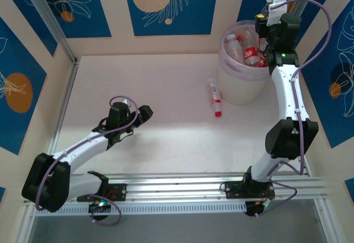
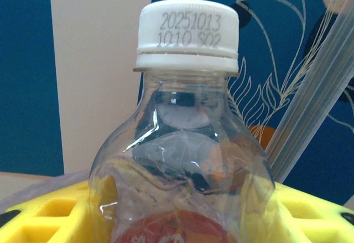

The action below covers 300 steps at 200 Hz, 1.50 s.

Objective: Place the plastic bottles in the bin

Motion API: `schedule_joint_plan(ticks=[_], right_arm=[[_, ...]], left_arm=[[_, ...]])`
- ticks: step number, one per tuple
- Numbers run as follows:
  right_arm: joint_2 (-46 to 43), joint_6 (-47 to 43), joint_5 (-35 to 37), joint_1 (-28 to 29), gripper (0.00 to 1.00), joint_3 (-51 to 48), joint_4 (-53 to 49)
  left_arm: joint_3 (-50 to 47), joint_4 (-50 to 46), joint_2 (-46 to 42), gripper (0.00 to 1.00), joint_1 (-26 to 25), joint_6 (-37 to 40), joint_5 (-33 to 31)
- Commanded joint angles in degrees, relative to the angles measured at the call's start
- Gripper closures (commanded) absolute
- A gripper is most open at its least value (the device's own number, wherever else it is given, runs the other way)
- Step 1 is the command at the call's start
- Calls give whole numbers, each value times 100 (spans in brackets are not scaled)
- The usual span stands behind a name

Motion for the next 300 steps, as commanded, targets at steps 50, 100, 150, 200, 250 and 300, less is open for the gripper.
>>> schedule_joint_plan(ticks=[50, 100, 150, 200, 250, 300], right_arm=[[391, 72, -373, -241, 42, 186, -983], [766, 331, -578, -325, 40, 319, -1538], [1068, 518, -890, -268, 23, 1352, -2551], [1267, 814, -579, -273, 18, 2733, -3734], [1179, 937, -247, -285, 27, 2565, -3754], [1188, 1116, -304, -342, 41, 1836, -3353]], left_arm=[[-6, -36, -5, 0, 39, 119, -107], [40, -17, 36, 0, 43, 92, -76], [112, -63, 91, 0, 42, 124, -77], [110, 26, 162, 0, 39, 98, -39], [95, 95, 230, 0, 35, 106, -32], [47, 44, 156, 0, 37, 132, -75]])
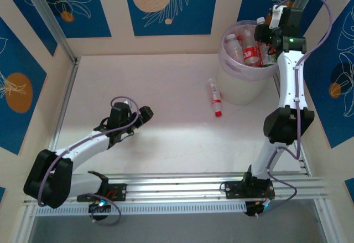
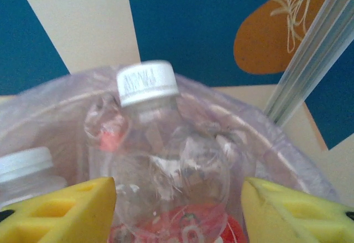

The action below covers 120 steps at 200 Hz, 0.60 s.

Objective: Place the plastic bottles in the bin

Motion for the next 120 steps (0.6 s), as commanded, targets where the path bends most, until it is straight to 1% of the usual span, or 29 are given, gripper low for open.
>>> schedule_joint_plan(ticks=[1, 22, 63, 93, 120], right_arm=[[-40, 158, 26, -56, 41, -340, 166], [-48, 213, 1, -69, 43, -692, 285], [-172, 364, -91, -127, 44, -1289, 562], [-236, 396, -198, -129, 40, -1108, 453], [-342, 400, -136, -131, 34, -685, 238]], left_arm=[[48, 16, -62, 0, 41, 132, -76], [34, -24, -91, 0, 41, 150, -103], [28, -51, -120, 0, 55, 168, -112], [31, -33, -100, 0, 52, 163, -97], [10, 9, -76, 0, 52, 133, -94]])
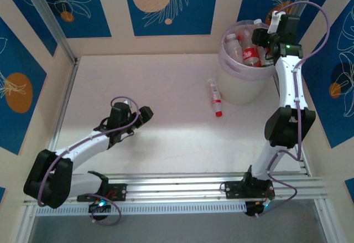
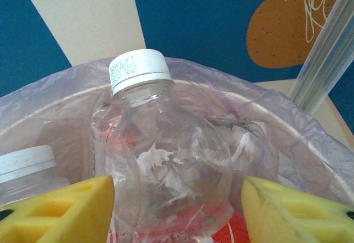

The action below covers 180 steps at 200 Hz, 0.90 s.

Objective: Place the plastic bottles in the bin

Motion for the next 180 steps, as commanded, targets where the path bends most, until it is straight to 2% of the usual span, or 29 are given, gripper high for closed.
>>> schedule_joint_plan(ticks=[1, 69, 117, 141, 180], right_arm=[[-46, 53, 150, -79, 34, 311, -687], [-617, 27, 229, 100, 26, 701, -913], [-1075, -111, 201, 594, 26, 665, -1101], [-1309, -217, 336, 1026, 27, 474, -1310], [-1956, -33, 837, 2203, 29, -1007, -899]], left_arm=[[13, 27, -69, 0, 52, 124, -74], [-22, 99, -61, 0, 52, 84, -42], [-46, 104, -87, 0, 52, 74, -41], [-64, 125, -73, 0, 51, 81, -65], [-61, 261, 62, 0, 52, 55, 30]])
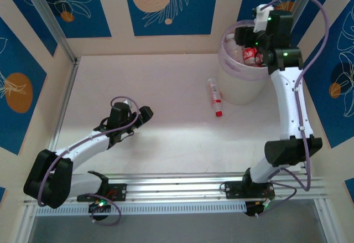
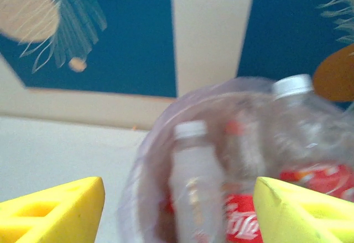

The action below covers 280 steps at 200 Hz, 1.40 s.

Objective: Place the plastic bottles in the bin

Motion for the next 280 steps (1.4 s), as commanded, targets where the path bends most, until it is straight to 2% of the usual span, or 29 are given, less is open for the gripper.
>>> schedule_joint_plan(ticks=[1, 39, 61, 85, 122, 193, 229, 280], right_arm=[[-343, 56, 442, 687, 29, -808, 112], [-739, 458, 1378, 1997, 29, -2276, 454], [-513, 731, 2107, 2382, 29, -2841, 304], [-339, 1182, 2418, 2416, 30, -3561, 541], [-121, 1519, 2647, 2137, 30, -4372, 1277], [890, 1491, 2501, 1958, 27, -4642, 1943], [1035, 1615, 2497, 1950, 26, -4459, 1790], [1436, 2280, 2357, 1923, 19, -4207, 913]], left_arm=[[-52, 196, 56, 0, 52, 60, 29], [-41, 141, 29, 0, 61, 99, -6], [-36, 171, 58, 0, 61, 111, 20], [-49, 248, 124, 0, 61, 97, 77], [-110, 314, 70, 0, 69, 53, 91], [-167, 228, -76, 0, 69, 53, 38], [-163, 198, -118, 0, 70, 63, 29], [-198, 178, -146, 0, 74, 67, 11]])
